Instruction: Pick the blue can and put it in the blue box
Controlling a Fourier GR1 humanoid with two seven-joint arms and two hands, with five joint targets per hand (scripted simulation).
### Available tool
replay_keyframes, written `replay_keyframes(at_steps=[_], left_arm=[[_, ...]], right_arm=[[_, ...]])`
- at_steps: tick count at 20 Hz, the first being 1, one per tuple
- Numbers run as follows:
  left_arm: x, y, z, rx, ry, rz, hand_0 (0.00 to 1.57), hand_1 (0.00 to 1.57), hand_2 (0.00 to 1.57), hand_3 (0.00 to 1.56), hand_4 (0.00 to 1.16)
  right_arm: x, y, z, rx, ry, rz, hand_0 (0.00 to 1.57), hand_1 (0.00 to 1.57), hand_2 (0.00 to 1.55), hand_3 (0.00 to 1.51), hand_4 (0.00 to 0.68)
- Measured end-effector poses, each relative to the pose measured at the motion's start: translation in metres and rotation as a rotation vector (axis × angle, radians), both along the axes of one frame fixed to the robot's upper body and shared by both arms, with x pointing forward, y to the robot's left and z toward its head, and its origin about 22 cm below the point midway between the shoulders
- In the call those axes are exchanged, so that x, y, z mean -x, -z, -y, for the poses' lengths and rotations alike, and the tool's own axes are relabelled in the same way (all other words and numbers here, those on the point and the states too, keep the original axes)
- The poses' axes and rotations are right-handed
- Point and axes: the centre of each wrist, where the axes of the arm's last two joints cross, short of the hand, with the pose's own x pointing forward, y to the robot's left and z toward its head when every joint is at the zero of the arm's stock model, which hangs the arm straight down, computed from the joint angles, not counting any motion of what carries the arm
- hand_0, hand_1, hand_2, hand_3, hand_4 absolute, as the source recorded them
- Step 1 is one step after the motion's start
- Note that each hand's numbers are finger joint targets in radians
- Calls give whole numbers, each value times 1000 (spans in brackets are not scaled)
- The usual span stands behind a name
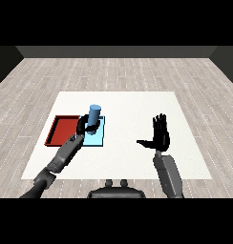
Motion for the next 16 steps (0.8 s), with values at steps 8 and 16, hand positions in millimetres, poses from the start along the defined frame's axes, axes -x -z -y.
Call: replay_keyframes(at_steps=[8, 16], left_arm=[[-8, 29, -18, -221, -146, -319, 732, 732, 686, 480, 914], [2, 62, -13, -264, -259, -584, 1464, 1464, 1314, 0, 700]], right_arm=[[0, 4, 7, -17, 12, -13, 0, 0, 0, 0, 0], [-5, 25, 19, -26, 26, -41, 0, 0, 0, 0, 0]])
